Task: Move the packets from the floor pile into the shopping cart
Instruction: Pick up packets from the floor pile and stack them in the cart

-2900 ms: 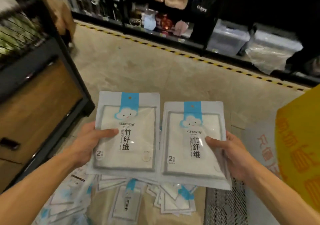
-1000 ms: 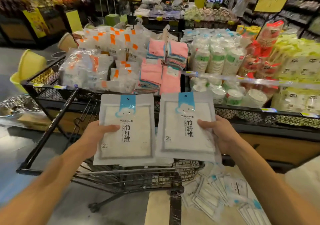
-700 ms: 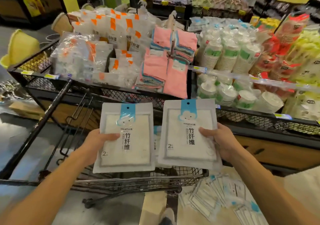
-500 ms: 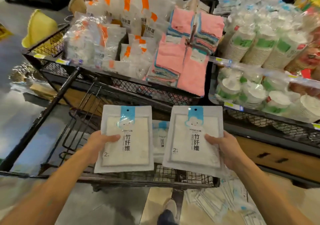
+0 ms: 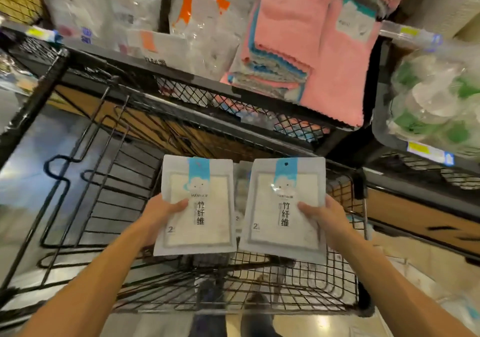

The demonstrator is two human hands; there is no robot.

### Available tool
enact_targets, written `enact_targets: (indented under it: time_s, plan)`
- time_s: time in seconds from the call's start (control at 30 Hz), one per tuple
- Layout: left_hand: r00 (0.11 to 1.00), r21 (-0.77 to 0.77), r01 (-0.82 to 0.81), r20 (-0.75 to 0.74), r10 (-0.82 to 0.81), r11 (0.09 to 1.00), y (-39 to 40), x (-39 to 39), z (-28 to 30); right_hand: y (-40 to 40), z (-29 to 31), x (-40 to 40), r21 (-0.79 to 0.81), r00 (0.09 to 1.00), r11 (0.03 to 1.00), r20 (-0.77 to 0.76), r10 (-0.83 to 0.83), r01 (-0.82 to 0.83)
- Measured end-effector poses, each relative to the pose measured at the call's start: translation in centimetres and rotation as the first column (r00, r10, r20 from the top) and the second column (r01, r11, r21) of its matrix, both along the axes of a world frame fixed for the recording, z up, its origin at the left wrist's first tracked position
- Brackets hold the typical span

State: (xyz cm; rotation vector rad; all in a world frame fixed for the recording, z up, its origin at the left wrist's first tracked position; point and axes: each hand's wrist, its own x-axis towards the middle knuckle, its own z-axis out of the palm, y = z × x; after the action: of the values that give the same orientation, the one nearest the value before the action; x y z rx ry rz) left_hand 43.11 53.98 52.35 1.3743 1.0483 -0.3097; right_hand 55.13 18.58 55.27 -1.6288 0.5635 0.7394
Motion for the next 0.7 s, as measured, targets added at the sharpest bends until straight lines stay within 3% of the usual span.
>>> enact_targets:
  time_s: [0.27,0.4,0.53,0.7]
  plan:
    - [0.997,0.006,0.055,-0.061,-0.054,0.998,4.1,3.9,-11.3,3.8,-11.6,2.7,-0.044,0.997,0.999,-0.077,-0.027,0.023]
    - [0.988,0.104,0.114,-0.114,-0.102,0.988,4.8,4.8,-14.9,5.3,-14.9,2.8,-0.114,0.999,0.993,-0.040,-0.024,0.019]
    - [0.947,0.462,0.302,-0.248,-0.205,0.834,2.5,5.9,-14.9,7.3,-16.6,2.5,-0.370,0.999,0.929,0.038,0.006,0.009]
    - [0.926,0.668,0.376,-0.254,-0.278,0.642,0.3,6.0,-16.4,8.9,-17.7,1.5,-0.679,0.965,0.723,0.083,0.247,-0.127]
